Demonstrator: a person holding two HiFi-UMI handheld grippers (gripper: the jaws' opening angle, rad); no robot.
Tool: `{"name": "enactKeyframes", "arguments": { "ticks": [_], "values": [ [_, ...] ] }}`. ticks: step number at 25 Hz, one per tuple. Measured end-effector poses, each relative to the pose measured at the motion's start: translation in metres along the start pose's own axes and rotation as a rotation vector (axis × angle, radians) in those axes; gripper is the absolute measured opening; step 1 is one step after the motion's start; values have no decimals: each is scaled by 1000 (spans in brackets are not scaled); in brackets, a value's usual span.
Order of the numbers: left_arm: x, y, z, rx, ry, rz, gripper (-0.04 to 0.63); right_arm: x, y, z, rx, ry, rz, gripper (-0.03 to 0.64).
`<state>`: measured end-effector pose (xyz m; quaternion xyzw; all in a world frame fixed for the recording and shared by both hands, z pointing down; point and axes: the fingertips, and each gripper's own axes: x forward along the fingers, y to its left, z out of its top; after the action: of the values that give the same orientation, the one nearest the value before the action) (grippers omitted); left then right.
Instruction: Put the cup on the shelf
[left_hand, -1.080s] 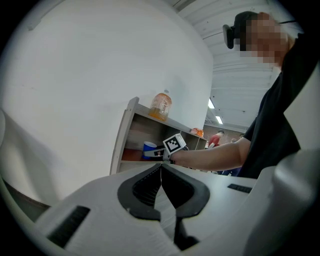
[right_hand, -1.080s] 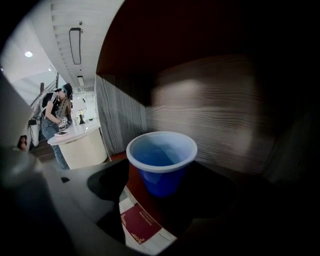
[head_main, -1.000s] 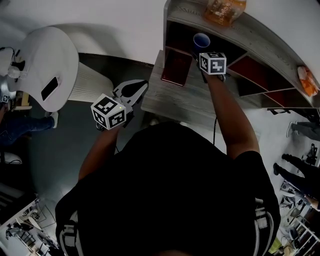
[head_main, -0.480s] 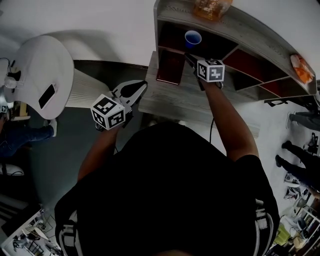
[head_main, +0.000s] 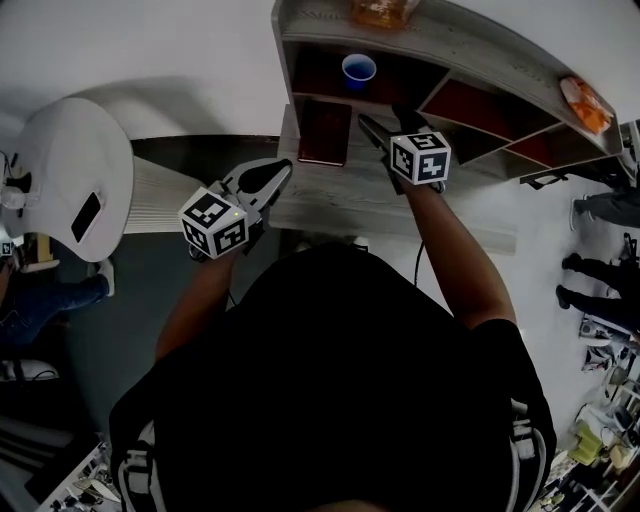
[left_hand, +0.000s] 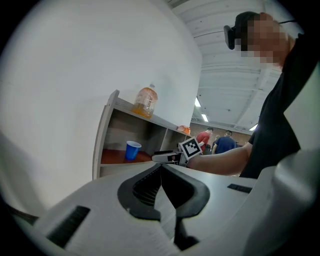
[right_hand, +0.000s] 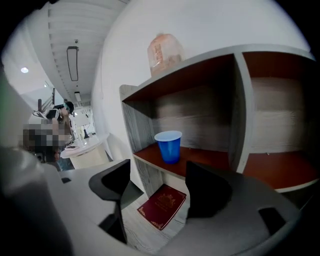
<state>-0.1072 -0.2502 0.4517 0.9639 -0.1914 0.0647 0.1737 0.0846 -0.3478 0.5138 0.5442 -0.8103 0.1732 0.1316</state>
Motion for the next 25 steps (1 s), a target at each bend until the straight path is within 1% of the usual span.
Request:
{"name": "enactKeyframes", "arguments": {
  "ticks": [4,9,17,25],
  "values": [
    [8,-9,-1,5,6,-29,18,-28,1,7,-3,-69,-26,267],
    [17,-15,-2,9,15,-55,18,-59,3,16,6,-137,-55,198],
    [31,-20,2,14,21,-88,18,-97,0,35,32,-215,-72,136],
    [44,-21,2,16,26,-111,18,-124,-11,37,63,-246,-114,112]
  ]
}}
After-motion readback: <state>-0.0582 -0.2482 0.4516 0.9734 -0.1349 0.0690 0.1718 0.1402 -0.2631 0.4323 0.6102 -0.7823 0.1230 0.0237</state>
